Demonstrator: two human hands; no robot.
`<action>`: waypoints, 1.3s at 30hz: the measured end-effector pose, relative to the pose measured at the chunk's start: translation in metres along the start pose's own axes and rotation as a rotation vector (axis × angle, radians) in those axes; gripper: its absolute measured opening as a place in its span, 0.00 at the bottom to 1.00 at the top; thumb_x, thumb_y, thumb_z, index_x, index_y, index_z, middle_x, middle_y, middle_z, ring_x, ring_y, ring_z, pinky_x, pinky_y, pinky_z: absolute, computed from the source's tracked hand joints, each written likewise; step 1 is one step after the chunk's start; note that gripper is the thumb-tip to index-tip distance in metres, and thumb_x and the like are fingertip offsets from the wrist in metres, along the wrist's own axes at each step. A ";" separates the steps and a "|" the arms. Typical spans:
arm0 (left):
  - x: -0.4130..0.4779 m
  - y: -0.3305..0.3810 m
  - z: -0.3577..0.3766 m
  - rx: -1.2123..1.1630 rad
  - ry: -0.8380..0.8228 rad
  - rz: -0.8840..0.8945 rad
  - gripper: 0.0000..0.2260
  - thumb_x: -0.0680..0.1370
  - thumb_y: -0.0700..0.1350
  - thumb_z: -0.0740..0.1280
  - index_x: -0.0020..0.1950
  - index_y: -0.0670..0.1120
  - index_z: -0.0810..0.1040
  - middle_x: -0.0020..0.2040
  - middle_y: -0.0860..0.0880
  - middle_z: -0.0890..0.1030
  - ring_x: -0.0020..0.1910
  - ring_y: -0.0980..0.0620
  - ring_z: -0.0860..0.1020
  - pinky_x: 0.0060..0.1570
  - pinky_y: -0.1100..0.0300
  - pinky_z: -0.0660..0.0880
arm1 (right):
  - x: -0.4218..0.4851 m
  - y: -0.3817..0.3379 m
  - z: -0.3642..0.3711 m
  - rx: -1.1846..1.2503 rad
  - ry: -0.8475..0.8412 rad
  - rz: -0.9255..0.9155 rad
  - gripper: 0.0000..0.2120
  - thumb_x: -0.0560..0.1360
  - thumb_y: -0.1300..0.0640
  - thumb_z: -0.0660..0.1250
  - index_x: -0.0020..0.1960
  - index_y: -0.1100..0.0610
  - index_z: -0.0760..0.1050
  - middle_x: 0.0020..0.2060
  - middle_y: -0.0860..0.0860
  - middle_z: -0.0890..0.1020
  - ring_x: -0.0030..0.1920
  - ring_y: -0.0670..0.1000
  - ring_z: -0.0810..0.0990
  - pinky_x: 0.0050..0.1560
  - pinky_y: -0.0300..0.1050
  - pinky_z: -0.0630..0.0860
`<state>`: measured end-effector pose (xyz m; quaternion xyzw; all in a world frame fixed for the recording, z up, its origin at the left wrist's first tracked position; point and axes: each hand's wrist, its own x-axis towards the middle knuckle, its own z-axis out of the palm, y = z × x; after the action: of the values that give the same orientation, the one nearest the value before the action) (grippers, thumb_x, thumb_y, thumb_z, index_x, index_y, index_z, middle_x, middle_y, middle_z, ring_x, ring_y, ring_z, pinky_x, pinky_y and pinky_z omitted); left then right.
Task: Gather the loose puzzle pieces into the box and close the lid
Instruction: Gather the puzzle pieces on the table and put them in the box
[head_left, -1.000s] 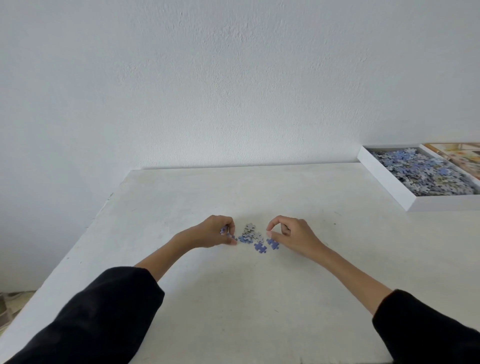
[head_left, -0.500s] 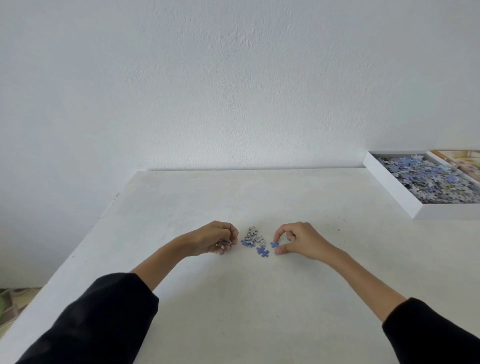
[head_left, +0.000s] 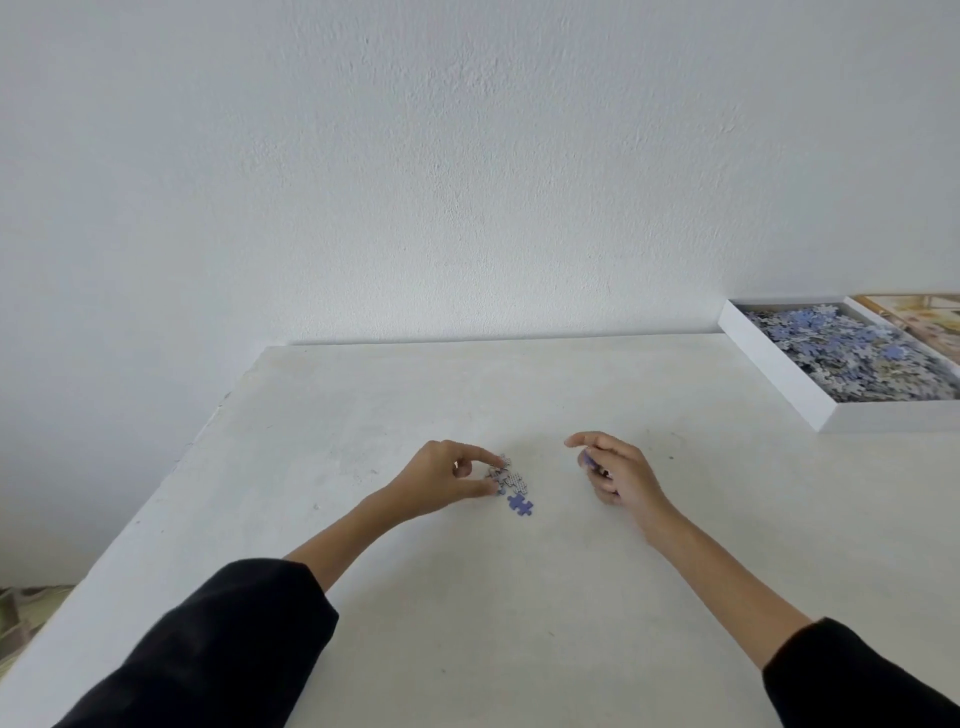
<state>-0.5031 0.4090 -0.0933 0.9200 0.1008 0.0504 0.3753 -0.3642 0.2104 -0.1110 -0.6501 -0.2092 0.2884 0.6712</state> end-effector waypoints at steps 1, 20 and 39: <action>0.001 -0.001 0.001 0.033 -0.008 0.027 0.11 0.73 0.48 0.72 0.55 0.54 0.81 0.28 0.54 0.61 0.27 0.56 0.60 0.31 0.65 0.57 | 0.001 -0.002 -0.003 0.110 0.006 0.034 0.14 0.75 0.69 0.50 0.40 0.60 0.73 0.26 0.49 0.68 0.19 0.42 0.57 0.18 0.31 0.52; -0.001 -0.004 0.000 -0.137 0.039 0.057 0.10 0.71 0.43 0.73 0.38 0.48 0.72 0.32 0.62 0.77 0.25 0.58 0.62 0.28 0.68 0.60 | -0.005 0.000 0.007 -0.285 0.049 -0.124 0.08 0.75 0.56 0.66 0.37 0.54 0.77 0.21 0.43 0.67 0.21 0.41 0.60 0.23 0.31 0.58; -0.012 -0.002 0.017 -0.461 0.244 -0.051 0.04 0.76 0.43 0.68 0.41 0.46 0.78 0.26 0.56 0.62 0.24 0.58 0.60 0.27 0.68 0.60 | -0.020 0.006 0.041 -0.908 -0.038 -0.333 0.13 0.65 0.45 0.74 0.48 0.45 0.80 0.30 0.44 0.70 0.29 0.41 0.68 0.30 0.33 0.59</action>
<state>-0.5125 0.3957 -0.1069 0.7944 0.1544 0.1732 0.5613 -0.4062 0.2278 -0.1126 -0.8297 -0.4273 0.0684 0.3528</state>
